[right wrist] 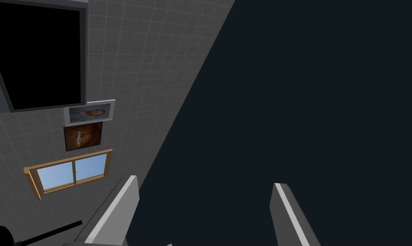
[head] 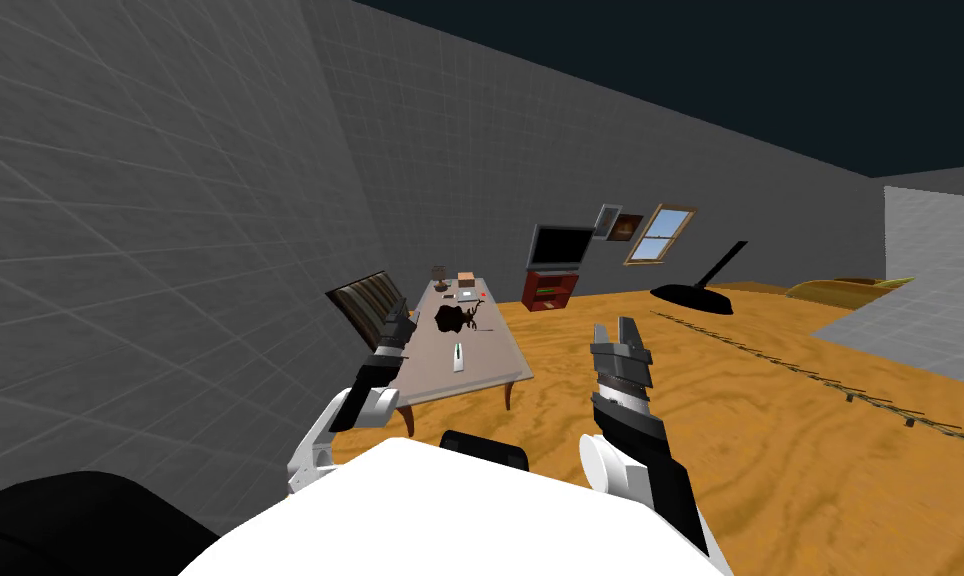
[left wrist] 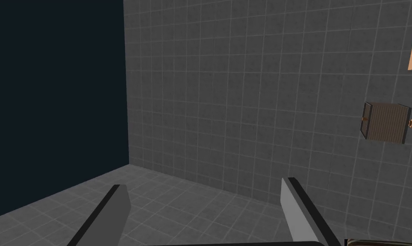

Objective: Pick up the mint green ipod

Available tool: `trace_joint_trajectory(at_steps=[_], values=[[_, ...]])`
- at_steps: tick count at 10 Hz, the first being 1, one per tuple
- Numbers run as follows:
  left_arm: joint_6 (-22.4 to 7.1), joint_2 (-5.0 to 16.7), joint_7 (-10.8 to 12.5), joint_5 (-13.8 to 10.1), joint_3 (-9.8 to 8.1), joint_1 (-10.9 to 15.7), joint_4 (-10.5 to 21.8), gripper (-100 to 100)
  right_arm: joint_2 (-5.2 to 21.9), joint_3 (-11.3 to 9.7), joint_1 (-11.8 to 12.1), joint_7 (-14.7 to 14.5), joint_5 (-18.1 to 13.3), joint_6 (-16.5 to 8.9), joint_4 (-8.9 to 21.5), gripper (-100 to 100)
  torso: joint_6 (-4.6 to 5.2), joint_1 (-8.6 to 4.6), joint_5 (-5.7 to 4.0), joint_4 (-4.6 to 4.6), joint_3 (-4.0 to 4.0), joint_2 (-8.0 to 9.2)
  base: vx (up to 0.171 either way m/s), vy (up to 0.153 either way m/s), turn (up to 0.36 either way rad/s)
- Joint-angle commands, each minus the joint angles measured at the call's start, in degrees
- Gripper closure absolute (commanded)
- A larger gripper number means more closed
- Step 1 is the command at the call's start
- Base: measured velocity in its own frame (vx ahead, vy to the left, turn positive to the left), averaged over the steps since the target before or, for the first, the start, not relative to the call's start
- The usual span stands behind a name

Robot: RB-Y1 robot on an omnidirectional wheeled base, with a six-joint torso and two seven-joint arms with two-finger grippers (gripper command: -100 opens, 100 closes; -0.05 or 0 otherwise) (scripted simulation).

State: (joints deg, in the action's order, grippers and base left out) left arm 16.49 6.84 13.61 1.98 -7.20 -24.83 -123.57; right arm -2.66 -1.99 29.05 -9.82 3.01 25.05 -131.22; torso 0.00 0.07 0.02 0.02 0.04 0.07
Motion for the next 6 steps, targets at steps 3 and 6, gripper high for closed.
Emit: trace_joint_trajectory(at_steps=[3,6], values=[[-5.6,1.8,2.8,-1.1,-3.49,1.7,4.8,-100,0.0,0.0,0.0,0.0,0.0,0.0,0.0,0,0.02,0.00,0.00,0.01,0.03,0.05,-0.033,0.011,-0.093],[-10.8,3.2,5.5,-2.2,-6.97,3.2,9.8,-100,0.0,0.0,0.0,0.0,0.0,0.0,0.0,0,-0.01,0.01,0.00,0.01,0.01,0.02,-0.026,0.011,-0.094]])
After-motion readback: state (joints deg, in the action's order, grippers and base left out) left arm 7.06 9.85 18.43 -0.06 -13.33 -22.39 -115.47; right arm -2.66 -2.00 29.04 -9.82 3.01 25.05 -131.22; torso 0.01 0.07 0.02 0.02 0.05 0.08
